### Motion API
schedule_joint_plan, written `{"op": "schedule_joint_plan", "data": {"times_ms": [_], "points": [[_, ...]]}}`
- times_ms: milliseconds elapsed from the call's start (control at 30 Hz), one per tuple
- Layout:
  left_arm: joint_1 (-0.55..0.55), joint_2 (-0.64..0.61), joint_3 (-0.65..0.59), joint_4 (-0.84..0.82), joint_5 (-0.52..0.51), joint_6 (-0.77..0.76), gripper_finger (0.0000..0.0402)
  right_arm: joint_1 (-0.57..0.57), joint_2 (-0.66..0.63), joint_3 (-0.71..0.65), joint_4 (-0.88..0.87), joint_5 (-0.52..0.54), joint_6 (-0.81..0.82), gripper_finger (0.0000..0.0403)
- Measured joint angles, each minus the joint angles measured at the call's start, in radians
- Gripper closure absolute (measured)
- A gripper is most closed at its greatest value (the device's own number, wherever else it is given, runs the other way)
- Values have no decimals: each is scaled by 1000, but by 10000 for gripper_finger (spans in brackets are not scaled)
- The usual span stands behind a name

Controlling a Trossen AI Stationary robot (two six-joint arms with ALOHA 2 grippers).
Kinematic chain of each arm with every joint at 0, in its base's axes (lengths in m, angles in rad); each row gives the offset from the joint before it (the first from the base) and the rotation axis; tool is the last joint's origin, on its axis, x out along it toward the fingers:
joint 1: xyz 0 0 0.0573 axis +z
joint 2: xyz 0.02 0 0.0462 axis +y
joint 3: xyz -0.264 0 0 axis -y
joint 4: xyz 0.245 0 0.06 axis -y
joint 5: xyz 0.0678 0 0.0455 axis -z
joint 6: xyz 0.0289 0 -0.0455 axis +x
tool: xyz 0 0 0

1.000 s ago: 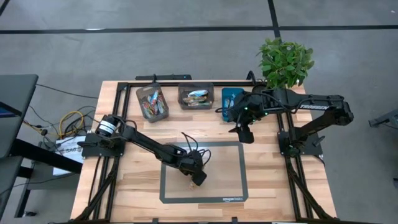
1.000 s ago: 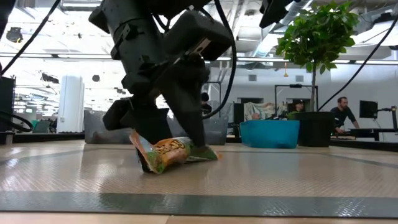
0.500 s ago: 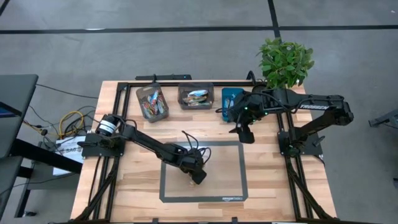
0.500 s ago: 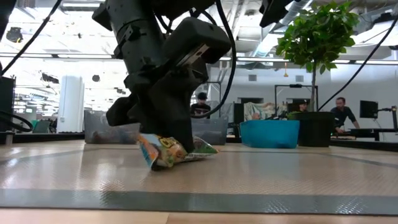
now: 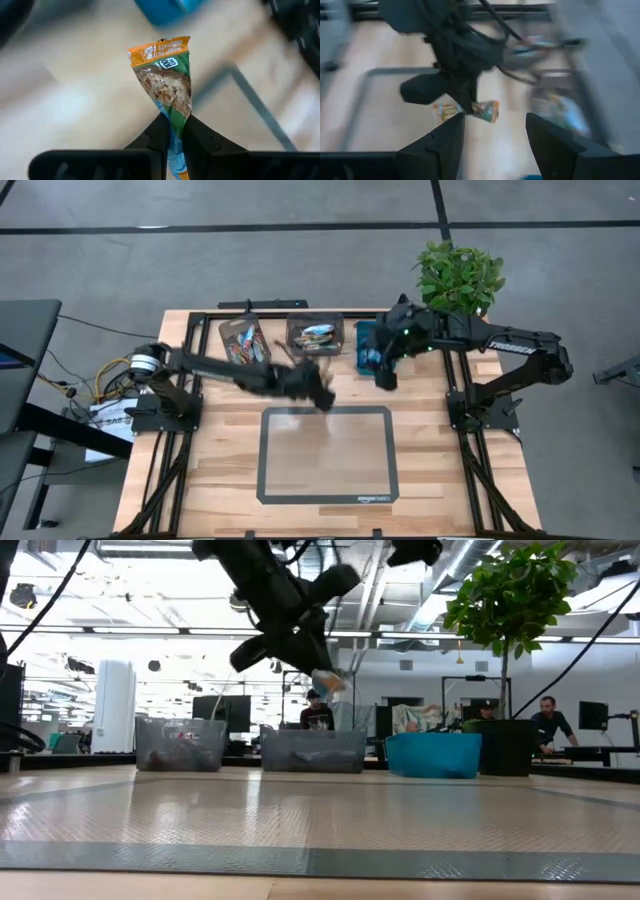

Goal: Pick and place Granola Bars by type
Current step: Put the yellow granola bar into the right black bin

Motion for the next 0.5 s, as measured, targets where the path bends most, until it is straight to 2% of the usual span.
{"op": "schedule_joint_plan", "data": {"times_ms": [100,233,367,500], "points": [[131,-45,0,16,7,113,372,-34,-4,0,36,137,12,201],[309,-71,0,51,66,223,372,-76,6,0,68,295,43,201],[462,-73,0,104,168,263,372,-116,25,-1,100,348,55,201],[566,-62,0,123,248,297,372,-146,26,-1,128,352,76,201]]}}
